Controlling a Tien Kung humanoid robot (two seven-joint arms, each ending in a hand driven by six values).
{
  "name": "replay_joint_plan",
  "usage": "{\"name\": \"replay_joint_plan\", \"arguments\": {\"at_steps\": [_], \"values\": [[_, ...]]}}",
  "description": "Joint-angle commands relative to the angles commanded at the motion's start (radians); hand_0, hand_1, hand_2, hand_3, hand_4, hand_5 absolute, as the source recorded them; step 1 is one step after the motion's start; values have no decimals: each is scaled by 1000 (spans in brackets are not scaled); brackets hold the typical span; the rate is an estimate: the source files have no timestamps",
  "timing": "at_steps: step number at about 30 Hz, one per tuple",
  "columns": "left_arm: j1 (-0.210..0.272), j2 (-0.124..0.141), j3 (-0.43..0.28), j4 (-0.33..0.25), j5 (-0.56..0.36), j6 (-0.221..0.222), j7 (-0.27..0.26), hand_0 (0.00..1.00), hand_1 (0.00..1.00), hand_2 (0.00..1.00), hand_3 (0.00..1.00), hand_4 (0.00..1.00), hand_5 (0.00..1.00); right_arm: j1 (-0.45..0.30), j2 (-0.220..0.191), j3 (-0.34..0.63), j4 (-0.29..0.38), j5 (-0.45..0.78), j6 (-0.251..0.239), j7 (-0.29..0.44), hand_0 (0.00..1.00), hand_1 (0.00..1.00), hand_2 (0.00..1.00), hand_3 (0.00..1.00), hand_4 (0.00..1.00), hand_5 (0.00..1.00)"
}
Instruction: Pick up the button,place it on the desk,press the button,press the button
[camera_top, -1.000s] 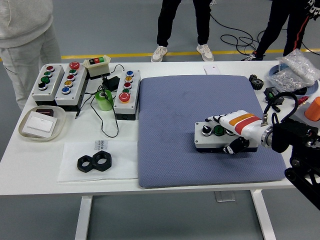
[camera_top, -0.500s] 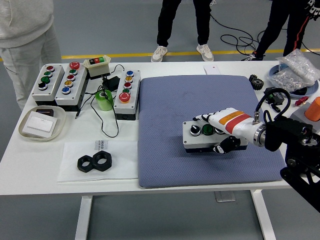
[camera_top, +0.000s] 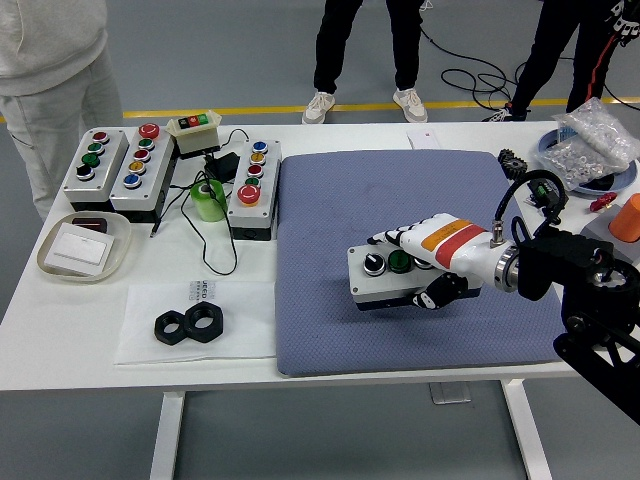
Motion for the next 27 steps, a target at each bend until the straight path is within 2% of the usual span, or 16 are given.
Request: {"name": "replay_joint_plan", "arguments": {"at_steps": [12, 27], "values": [[-5, 0, 16, 0, -15, 1, -3, 748, 913, 962, 848, 560, 998, -23, 50, 3, -25, -10, -12, -1, 412, 337, 340, 444, 520, 2], [-10, -9, 54, 0, -53, 5, -9, 750, 913, 963, 849, 561, 998, -56, 91, 7, -104, 1, -50, 3, 416, 338, 340, 443, 518, 2]]}}
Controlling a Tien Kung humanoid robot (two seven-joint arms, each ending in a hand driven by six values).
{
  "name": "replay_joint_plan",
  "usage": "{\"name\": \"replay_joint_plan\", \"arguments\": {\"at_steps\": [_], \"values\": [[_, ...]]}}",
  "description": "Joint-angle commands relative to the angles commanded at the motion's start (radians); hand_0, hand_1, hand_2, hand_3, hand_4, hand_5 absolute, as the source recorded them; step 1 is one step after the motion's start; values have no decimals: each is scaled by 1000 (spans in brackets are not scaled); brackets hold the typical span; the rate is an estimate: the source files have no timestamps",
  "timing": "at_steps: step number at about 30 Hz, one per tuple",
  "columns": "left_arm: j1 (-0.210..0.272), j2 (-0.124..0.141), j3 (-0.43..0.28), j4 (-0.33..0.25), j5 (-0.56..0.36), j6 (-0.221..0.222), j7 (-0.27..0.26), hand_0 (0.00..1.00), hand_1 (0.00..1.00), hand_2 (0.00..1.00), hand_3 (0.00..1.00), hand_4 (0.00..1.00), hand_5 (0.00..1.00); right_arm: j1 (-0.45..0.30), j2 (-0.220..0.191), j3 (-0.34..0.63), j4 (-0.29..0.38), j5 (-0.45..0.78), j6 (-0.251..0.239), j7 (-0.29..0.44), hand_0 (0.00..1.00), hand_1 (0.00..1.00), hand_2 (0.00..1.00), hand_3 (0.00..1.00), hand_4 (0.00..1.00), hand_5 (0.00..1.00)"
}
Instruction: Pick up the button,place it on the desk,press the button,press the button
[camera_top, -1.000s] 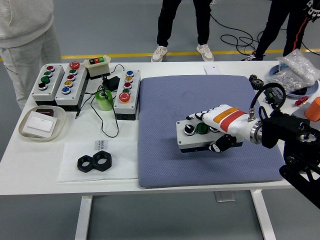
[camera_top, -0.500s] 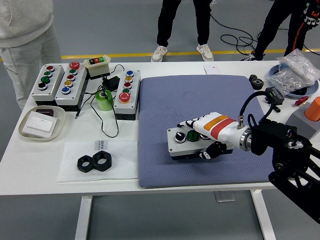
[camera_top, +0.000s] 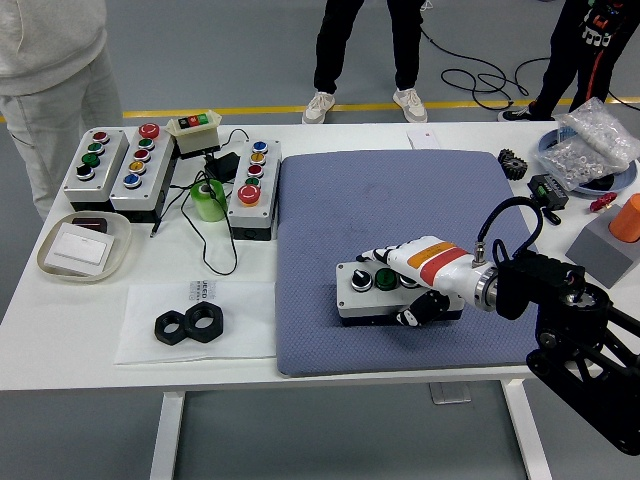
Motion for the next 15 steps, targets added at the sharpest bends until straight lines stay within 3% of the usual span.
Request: {"name": "replay_joint_plan", "arguments": {"at_steps": [15], "values": [[-7, -3, 15, 0, -15, 1, -4, 750, 913, 962, 847, 562, 998, 1, -9, -51, -37, 13, -20, 3, 440, 351, 344, 446, 501, 2]]}}
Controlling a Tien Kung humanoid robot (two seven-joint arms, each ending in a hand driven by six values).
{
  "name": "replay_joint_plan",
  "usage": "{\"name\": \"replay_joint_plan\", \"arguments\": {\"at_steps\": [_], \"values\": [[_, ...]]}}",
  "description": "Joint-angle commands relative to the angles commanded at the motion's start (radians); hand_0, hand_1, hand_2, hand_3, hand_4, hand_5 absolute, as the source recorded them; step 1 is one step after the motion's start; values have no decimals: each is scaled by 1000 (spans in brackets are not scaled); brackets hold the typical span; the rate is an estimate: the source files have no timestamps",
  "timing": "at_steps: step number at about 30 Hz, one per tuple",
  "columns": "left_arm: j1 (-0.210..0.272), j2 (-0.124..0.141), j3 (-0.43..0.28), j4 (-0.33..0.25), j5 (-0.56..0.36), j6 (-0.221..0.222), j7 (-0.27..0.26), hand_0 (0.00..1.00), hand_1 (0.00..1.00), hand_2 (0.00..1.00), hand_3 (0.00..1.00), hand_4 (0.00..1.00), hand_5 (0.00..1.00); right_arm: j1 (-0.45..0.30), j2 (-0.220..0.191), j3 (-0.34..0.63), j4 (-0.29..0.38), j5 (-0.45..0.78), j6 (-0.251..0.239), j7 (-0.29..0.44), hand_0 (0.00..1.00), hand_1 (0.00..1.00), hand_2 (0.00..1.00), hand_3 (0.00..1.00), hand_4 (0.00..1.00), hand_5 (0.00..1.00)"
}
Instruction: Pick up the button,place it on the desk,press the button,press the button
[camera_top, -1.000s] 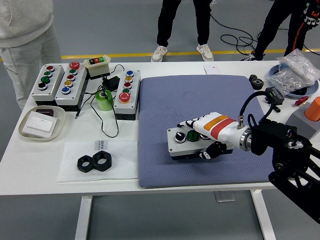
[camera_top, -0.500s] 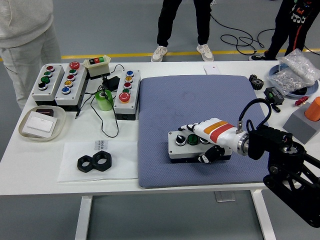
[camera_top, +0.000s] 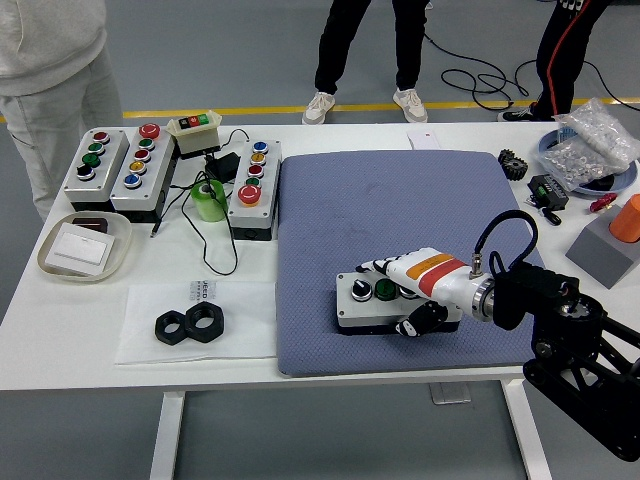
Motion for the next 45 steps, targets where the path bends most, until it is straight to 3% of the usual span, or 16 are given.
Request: {"name": "replay_joint_plan", "arguments": {"at_steps": [1, 2, 7, 8, 12, 13, 31, 32, 45], "values": [[0, 0, 0, 0, 1, 0, 0, 750, 913, 962, 847, 562, 998, 1, 0, -1, -4, 1, 0, 3, 440, 351, 344, 446, 501, 2], [0, 0, -1, 0, 1, 0, 0, 750, 913, 962, 846, 562, 998, 3, 0, -3, -7, 3, 0, 5, 504, 456, 442, 500, 473, 2], [0, -1, -4, 0, 5, 0, 0, 750, 913, 962, 846, 562, 998, 6, 0, 1, -15, -3, 28, 33, 504, 456, 442, 500, 473, 2], [1, -1, -5, 0, 6, -1, 0, 749, 913, 962, 845, 564, 998, 7, -1, 2, -16, -6, 40, 44, 739, 758, 736, 634, 544, 2], [2, -1, -8, 0, 8, -1, 1, 749, 913, 962, 845, 564, 998, 10, -1, 6, -22, -12, 88, 72, 739, 758, 736, 634, 544, 2], [2, -2, -7, 0, 6, -1, 1, 749, 913, 962, 846, 564, 998, 10, -1, 8, -25, -11, 99, 80, 852, 848, 860, 779, 733, 22], [11, -2, -16, 0, 16, -3, 2, 750, 913, 963, 846, 564, 998, 14, -1, 29, -24, 4, 85, 77, 865, 875, 890, 820, 762, 93], [12, -2, -17, 0, 17, -3, 2, 749, 914, 962, 846, 562, 998, 14, -1, 31, -23, 6, 84, 76, 906, 922, 962, 993, 872, 293], [18, -2, -31, 0, 36, -6, 4, 750, 913, 962, 844, 562, 998, 13, -2, 46, -19, 38, 61, 65, 934, 944, 998, 998, 886, 297]]}}
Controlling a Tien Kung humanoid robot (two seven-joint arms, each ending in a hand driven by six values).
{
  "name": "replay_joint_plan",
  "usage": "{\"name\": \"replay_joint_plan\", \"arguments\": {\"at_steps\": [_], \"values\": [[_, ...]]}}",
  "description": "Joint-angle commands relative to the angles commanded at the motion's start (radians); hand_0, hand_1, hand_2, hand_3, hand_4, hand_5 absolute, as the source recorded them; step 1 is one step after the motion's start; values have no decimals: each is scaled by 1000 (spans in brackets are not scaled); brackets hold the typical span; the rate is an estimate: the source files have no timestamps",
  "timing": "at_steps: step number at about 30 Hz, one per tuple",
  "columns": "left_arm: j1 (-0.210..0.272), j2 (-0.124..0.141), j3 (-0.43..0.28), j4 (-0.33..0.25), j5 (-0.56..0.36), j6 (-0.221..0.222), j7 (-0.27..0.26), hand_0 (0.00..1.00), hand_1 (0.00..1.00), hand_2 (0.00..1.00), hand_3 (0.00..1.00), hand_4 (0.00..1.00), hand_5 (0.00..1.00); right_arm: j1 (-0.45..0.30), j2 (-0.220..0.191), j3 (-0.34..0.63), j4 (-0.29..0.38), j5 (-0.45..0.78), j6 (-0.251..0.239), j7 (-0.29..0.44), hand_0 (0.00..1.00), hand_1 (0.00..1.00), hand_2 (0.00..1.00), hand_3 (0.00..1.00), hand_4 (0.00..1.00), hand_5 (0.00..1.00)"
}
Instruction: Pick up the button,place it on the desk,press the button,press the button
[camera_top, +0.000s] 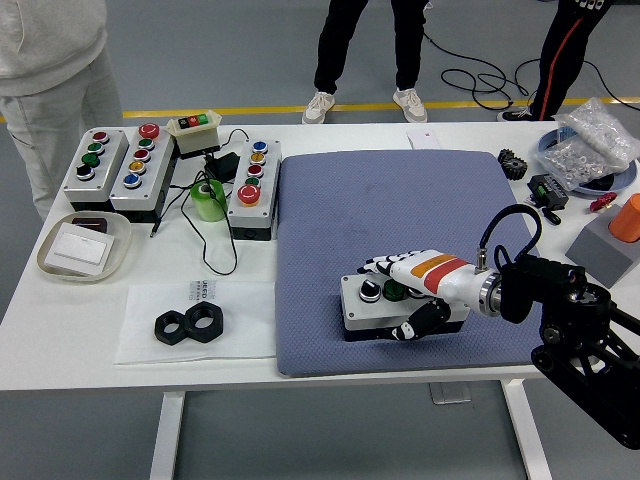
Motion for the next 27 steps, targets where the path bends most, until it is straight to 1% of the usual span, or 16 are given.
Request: {"name": "replay_joint_plan", "arguments": {"at_steps": [5, 9, 16, 19, 22, 23, 24, 27], "values": [[1, 0, -4, 0, 4, -1, 1, 750, 913, 962, 845, 563, 998, -1, 0, 3, 3, -2, -5, -2, 937, 950, 998, 998, 890, 289], [3, 0, -10, 0, 10, -1, 1, 750, 913, 962, 845, 563, 998, -3, -4, 13, 22, -8, 0, -2, 937, 950, 998, 998, 890, 289], [3, 2, -15, 0, 10, -2, 2, 750, 913, 962, 844, 563, 998, 9, -26, 48, 78, -21, 5, -5, 933, 947, 998, 998, 890, 286], [5, 3, -14, 0, 5, -2, 3, 750, 913, 962, 845, 562, 998, 13, -43, 68, 110, -23, 8, -9, 926, 943, 998, 998, 891, 288], [7, 5, -17, 0, 4, -1, 3, 750, 913, 962, 845, 562, 998, 10, -68, 96, 156, -35, 12, -14, 926, 943, 998, 998, 891, 288], [8, 5, -17, 0, 3, -1, 4, 750, 914, 962, 842, 563, 998, 6, -77, 106, 170, -41, 15, -16, 913, 925, 963, 998, 887, 272], [9, 5, -17, 0, 3, -1, 4, 750, 914, 962, 842, 563, 998, 2, -85, 115, 187, -45, 16, -18, 913, 925, 963, 998, 887, 272], [12, 7, -14, 0, -8, -1, 3, 750, 914, 962, 842, 563, 998, -15, -116, 150, 238, -57, -4, -43, 913, 925, 963, 998, 887, 272]]}}
